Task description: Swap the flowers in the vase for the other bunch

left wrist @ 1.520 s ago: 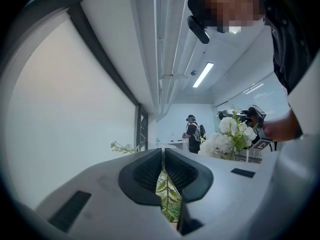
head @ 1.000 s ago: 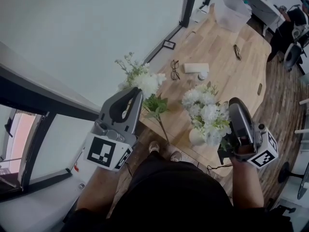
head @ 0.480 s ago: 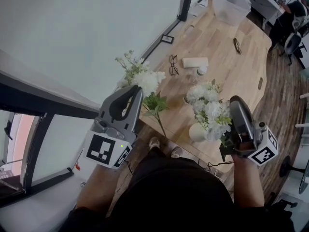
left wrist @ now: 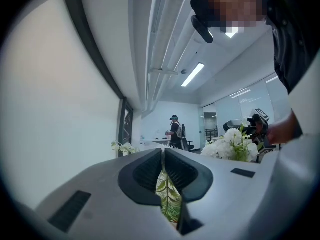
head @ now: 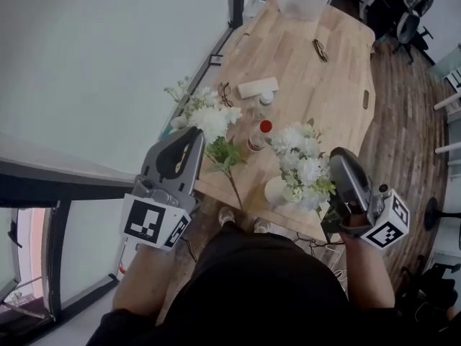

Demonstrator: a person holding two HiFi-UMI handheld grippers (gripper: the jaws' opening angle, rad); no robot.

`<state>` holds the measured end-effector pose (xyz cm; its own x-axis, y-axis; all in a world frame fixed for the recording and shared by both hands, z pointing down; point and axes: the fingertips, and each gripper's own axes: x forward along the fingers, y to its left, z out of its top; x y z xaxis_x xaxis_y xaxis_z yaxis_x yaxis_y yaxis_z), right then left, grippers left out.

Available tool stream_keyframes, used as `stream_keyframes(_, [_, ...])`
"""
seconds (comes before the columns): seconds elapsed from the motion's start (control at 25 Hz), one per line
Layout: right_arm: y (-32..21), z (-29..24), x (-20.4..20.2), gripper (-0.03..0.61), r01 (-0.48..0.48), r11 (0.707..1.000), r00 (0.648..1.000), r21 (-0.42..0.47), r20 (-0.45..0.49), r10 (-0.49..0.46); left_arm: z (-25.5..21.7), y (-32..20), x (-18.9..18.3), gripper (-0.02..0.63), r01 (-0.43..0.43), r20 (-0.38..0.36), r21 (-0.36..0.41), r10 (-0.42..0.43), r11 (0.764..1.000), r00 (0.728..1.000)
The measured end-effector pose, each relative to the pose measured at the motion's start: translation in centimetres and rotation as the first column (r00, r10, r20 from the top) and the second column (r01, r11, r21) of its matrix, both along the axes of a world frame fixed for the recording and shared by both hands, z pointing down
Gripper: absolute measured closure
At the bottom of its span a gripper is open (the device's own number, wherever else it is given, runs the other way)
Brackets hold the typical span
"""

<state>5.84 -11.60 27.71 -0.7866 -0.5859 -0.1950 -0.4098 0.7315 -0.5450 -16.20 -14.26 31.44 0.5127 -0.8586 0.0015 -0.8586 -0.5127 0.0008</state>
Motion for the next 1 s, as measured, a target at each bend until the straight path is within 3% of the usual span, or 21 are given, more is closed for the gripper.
stream_keyframes(0.4, [2.8,1.6,3.0,0.531,-0.081,0.997,0.995,-0.018,-0.055,0.080,-0.4,0.2,5.0,0.589,-0.104,0.005,0.000,0.104,0.995,0.995])
stream_keyframes(1.0, [3.4,4.8,4.2,0.531,-0.076,0.995,0.996,-0.071,-0.043,0.073,1.3,1.4,6.4,0.589,-0.106,0.050,-0.044,0.108,0.993,0.993])
